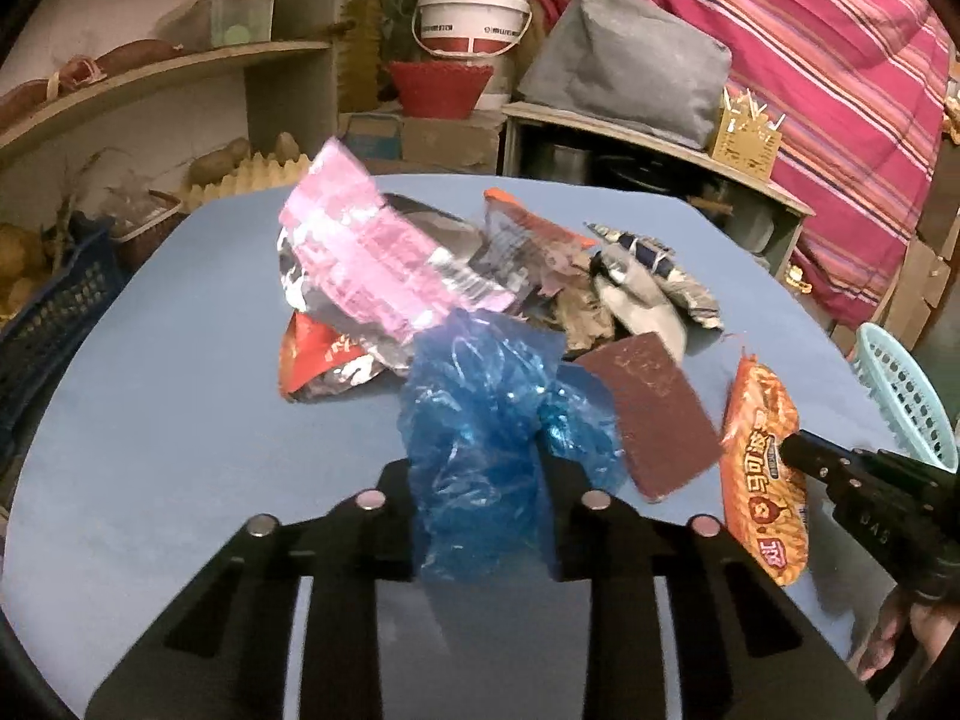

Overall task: Collect trash
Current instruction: 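Grasp the blue plastic bag with the left tool while the right tool grasps the orange wrapper, then carry both items to the light-blue basket and open both tools to drop them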

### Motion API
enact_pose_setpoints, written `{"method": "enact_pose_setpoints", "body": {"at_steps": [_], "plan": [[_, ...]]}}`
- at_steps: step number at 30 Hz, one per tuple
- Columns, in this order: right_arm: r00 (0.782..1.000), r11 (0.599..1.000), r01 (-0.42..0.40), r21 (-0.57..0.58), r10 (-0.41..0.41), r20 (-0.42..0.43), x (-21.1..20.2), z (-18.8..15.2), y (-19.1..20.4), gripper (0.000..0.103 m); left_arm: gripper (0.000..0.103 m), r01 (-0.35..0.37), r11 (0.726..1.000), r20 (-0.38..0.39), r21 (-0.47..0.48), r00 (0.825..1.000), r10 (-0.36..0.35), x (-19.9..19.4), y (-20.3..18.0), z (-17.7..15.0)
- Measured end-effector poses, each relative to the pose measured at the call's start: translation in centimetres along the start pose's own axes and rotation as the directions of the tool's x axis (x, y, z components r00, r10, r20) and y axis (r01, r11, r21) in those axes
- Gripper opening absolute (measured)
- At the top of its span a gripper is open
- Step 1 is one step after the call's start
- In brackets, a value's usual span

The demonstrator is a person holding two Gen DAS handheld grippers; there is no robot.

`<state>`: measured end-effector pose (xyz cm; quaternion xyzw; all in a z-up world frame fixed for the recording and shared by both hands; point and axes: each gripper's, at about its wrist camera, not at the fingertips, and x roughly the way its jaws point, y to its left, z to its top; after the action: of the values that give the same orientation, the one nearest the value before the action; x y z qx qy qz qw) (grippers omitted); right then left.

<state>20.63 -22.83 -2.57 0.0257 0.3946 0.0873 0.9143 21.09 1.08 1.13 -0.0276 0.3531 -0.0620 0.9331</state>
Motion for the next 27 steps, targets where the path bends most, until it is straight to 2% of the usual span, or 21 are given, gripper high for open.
{"method": "enact_pose_setpoints", "body": {"at_steps": [7, 14, 20, 27], "plan": [[0.998, 0.999, -0.011, 0.037, 0.009, 0.064, -2.8, 0.5, -2.7, 0.001, 0.025, 0.023, 0.999, 0.062, 0.039, 0.998, -0.025, -2.9, -2.8, 0.7], [0.985, 0.994, 0.034, 0.104, -0.051, 0.164, -7.6, 1.7, -8.0, 0.001, 0.024, 0.066, 0.995, 0.094, 0.071, 0.993, -0.073, -3.6, -7.1, 2.4], [0.963, 0.972, 0.090, 0.216, -0.140, 0.231, -12.0, 1.7, -15.7, 0.001, 0.024, 0.145, 0.983, 0.110, 0.109, 0.981, -0.157, -3.2, -13.2, 3.8], [0.930, 0.930, 0.126, 0.345, -0.232, 0.285, -15.9, 1.5, -23.9, 0.002, 0.024, 0.270, 0.944, 0.110, 0.188, 0.950, -0.294, -2.1, -23.7, 5.3]]}}
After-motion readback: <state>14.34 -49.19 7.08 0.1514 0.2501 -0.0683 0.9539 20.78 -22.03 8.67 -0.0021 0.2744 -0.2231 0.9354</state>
